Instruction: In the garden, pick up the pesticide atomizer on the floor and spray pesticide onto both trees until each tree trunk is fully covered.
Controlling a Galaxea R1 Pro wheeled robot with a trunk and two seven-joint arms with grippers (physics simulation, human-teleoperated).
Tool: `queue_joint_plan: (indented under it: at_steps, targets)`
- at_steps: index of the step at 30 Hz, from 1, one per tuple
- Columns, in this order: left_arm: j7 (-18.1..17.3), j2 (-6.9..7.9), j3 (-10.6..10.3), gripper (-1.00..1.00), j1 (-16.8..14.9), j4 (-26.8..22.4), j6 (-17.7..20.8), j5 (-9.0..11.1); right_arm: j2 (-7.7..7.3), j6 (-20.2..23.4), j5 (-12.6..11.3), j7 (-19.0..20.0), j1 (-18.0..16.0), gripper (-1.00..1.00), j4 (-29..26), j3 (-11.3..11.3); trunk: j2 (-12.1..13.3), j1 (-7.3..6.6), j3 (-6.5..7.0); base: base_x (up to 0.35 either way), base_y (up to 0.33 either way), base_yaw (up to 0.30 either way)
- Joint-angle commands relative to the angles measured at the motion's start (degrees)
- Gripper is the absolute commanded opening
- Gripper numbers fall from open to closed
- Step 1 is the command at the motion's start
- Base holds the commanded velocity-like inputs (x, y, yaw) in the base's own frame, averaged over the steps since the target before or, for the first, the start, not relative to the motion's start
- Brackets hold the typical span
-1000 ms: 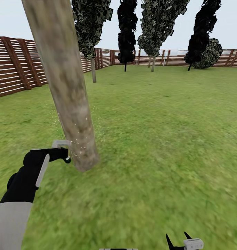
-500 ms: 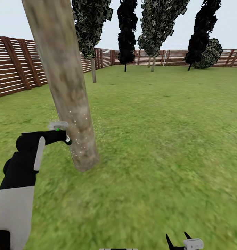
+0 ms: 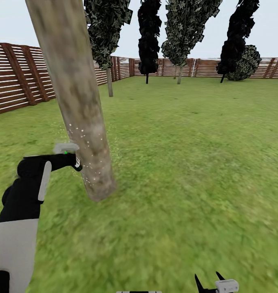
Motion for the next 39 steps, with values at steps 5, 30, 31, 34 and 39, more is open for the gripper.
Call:
queue_joint_plan:
  at_steps: [5, 30, 31, 34, 39]
  targets:
    - [0.3, 0.00, -0.1, -1.00, 4.4, 7.3, -2.2, -0.3, 0.00, 0.0, 0.0, 0.0, 0.0, 1.00, 0.0, 0.1, 0.0, -0.01, 0.01, 0.000, 0.000, 0.000]
    - [17.1, -5.40, 0.1, -1.00, 12.7, 40.0, -40.8, 0.4, 0.09, 0.1, -0.1, 0.0, 0.0, 1.00, 0.0, 0.0, 0.0, -0.01, 0.01, 0.029, -0.058, 0.000]
    - [17.1, -5.59, 0.1, -1.00, 12.7, 40.0, -40.8, 0.4, 0.13, 0.1, -0.1, 0.0, 0.1, 1.00, 0.0, 0.0, 0.0, -0.01, 0.01, 0.039, -0.269, 0.000]
    - [17.1, -5.68, 0.1, -1.00, 12.7, 40.0, -40.8, 0.4, 0.15, 0.1, -0.1, 0.0, 0.0, 1.00, 0.0, 0.0, 0.0, -0.01, 0.01, 0.010, -0.272, 0.000]
    - [17.1, -5.76, 0.1, -1.00, 12.7, 40.0, -40.7, 0.4, 0.15, 0.1, -0.1, 0.0, 0.0, 1.00, 0.0, 0.0, 0.0, -0.01, 0.01, 0.000, -0.274, 0.000]
